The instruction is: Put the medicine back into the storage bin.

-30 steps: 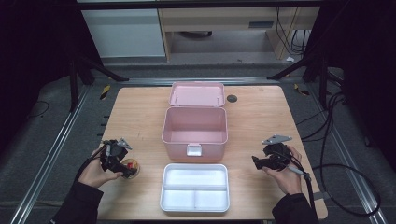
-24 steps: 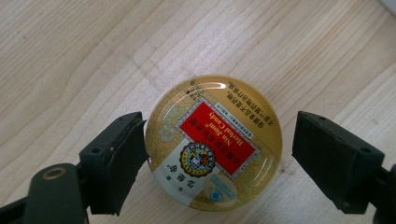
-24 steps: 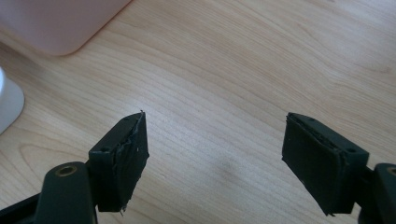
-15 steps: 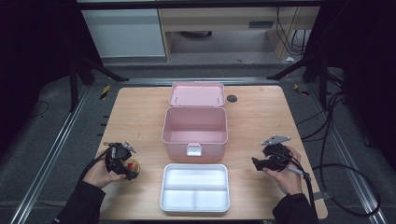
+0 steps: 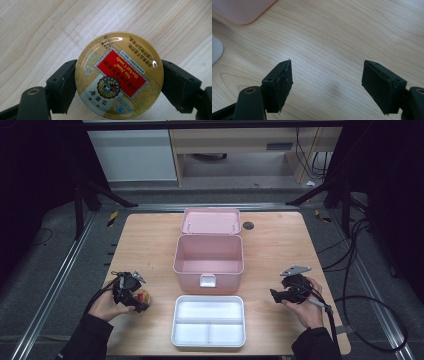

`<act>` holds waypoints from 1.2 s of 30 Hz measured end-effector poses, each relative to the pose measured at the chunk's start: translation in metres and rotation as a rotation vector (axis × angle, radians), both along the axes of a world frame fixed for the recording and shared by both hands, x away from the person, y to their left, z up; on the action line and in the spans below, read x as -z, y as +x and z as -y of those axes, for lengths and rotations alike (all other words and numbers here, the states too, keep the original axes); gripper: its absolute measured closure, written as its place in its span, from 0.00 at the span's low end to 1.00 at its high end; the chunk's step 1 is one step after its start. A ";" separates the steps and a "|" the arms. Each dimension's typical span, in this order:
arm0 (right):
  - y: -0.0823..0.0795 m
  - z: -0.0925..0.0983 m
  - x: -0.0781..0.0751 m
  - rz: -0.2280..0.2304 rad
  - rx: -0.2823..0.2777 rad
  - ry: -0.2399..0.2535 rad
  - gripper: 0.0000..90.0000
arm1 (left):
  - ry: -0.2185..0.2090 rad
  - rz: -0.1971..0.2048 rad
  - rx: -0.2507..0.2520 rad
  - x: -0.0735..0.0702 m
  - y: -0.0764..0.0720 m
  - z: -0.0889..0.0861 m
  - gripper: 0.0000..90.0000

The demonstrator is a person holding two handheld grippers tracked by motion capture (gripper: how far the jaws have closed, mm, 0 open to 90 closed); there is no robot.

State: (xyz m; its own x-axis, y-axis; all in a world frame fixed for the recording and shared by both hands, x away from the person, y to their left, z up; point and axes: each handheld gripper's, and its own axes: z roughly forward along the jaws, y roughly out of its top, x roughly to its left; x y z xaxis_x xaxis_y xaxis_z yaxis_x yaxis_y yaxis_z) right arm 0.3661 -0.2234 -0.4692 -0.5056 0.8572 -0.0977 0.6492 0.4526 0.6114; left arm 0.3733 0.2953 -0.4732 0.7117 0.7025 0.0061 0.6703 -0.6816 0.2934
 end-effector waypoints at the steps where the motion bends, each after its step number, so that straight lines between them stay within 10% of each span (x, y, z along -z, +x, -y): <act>1: 0.000 0.000 0.000 0.000 0.000 0.000 0.27 | -0.004 0.003 0.001 -0.002 0.000 0.001 0.22; 36: 0.001 0.003 0.000 0.012 0.014 0.001 0.28 | -0.132 0.189 0.119 -0.132 0.055 0.052 0.22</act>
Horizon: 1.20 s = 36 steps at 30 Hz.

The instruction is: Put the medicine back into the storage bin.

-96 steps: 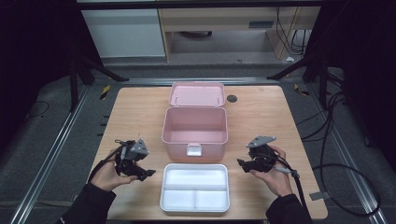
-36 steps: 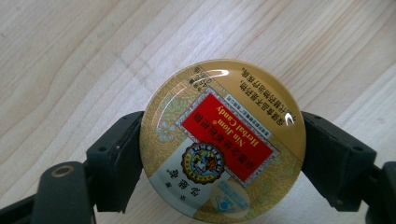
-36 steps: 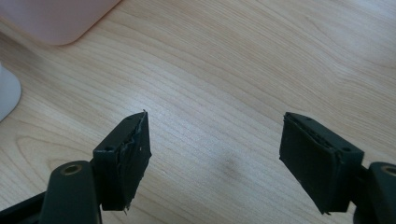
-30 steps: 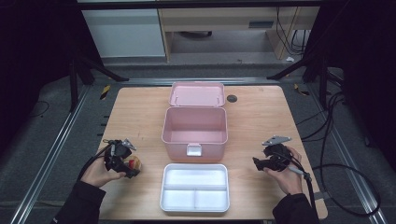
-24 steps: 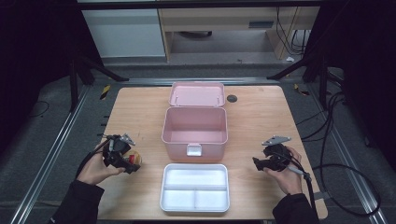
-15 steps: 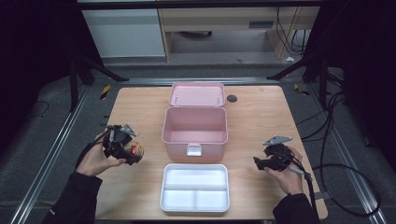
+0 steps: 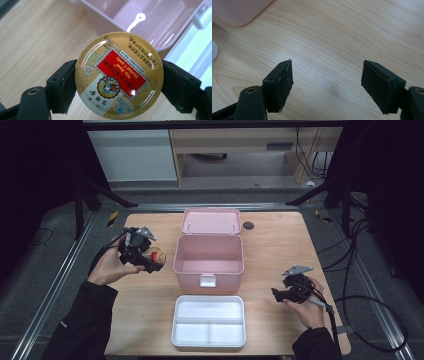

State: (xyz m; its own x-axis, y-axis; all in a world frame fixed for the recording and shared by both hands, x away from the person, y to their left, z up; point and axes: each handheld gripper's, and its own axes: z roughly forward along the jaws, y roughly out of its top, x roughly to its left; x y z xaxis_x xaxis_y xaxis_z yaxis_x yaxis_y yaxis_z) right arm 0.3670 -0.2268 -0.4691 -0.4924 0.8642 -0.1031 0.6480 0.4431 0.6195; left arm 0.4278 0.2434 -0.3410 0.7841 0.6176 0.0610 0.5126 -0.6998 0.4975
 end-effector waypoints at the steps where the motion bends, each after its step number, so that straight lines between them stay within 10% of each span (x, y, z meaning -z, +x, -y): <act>1: 0.000 0.000 0.000 0.003 -0.002 -0.001 0.28 | -0.005 0.003 0.006 -0.004 0.003 0.002 0.22; 12: 0.001 0.000 0.002 -0.004 -0.006 -0.001 0.28 | -0.012 0.017 0.046 -0.031 0.032 0.039 0.22; 36: 0.002 -0.002 0.003 -0.009 -0.019 0.003 0.28 | 0.044 -0.009 0.159 -0.021 0.073 0.135 0.22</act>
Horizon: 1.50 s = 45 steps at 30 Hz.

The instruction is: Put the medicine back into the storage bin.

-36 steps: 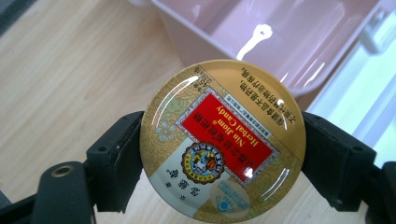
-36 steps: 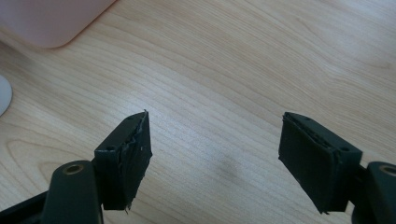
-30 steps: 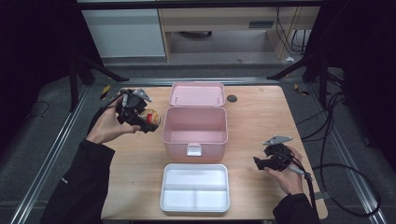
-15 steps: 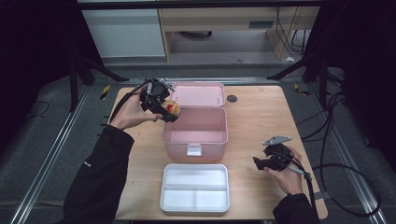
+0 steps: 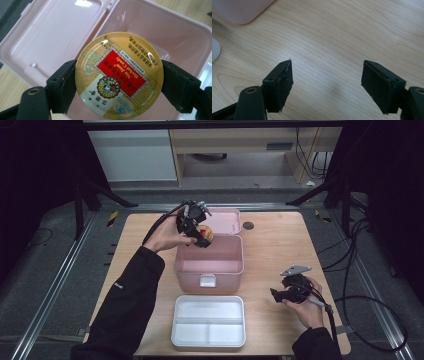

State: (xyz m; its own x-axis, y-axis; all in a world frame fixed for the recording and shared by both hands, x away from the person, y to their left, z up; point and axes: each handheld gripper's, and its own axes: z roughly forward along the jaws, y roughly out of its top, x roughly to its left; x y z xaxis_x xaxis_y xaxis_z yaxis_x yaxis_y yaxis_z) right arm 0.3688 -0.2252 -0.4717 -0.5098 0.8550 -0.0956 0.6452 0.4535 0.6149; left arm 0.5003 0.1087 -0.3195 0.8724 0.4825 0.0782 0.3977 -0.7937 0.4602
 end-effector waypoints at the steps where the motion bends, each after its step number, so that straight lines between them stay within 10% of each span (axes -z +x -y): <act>1: 0.000 0.000 0.000 0.000 0.000 0.001 0.28 | -0.007 0.001 0.003 0.001 0.001 0.004 0.22; 11: 0.000 0.000 -0.001 -0.001 0.001 0.005 0.28 | -0.013 -0.025 0.024 0.022 0.015 0.031 0.22; 26: 0.000 -0.001 0.001 -0.003 -0.004 0.003 0.28 | 0.088 -0.063 0.081 0.057 0.015 0.065 0.22; 45: 0.001 0.000 0.001 -0.010 -0.003 -0.002 0.23 | 0.118 -0.134 0.068 0.081 0.022 0.066 0.17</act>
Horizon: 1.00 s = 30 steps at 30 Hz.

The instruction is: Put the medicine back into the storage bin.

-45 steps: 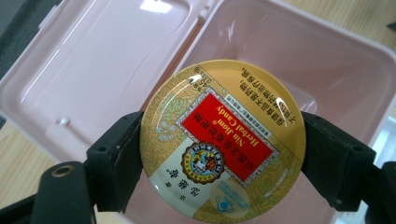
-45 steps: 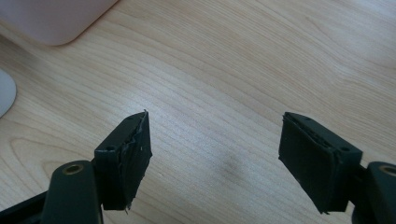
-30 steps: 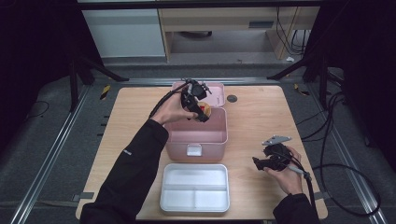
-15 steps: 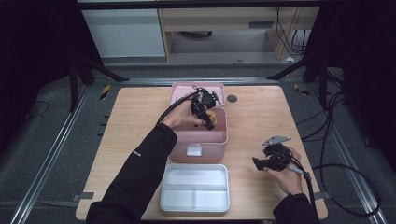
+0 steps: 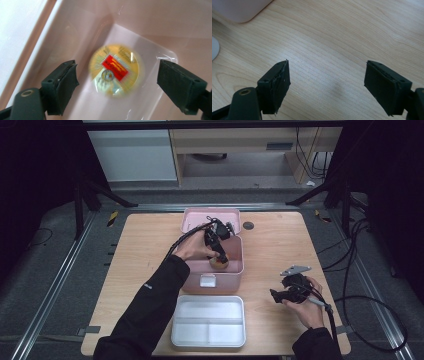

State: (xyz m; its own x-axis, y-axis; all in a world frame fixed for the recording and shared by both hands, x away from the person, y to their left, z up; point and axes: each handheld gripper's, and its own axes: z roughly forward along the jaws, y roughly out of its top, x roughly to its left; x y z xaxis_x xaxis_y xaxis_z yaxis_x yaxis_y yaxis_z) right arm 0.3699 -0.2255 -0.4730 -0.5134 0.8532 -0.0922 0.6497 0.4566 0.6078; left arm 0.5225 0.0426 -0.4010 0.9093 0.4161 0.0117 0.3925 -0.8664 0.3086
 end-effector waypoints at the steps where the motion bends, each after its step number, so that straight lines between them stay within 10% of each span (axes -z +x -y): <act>1: 0.000 0.000 0.000 -0.001 -0.001 -0.001 0.23 | -0.003 0.002 0.000 -0.001 0.000 -0.001 0.17; 30: -0.003 -0.005 -0.008 0.043 -0.033 0.021 0.34 | -0.191 0.272 -0.026 -0.092 -0.079 -0.100 0.33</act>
State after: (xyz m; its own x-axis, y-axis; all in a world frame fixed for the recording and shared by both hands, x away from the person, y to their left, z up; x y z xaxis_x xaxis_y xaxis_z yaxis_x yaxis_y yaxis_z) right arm 0.3672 -0.2200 -0.4651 -0.5372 0.8379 -0.0969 0.6074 0.4640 0.6447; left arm 0.4433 0.1430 -0.3094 0.8725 0.4572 0.1722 0.2945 -0.7733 0.5615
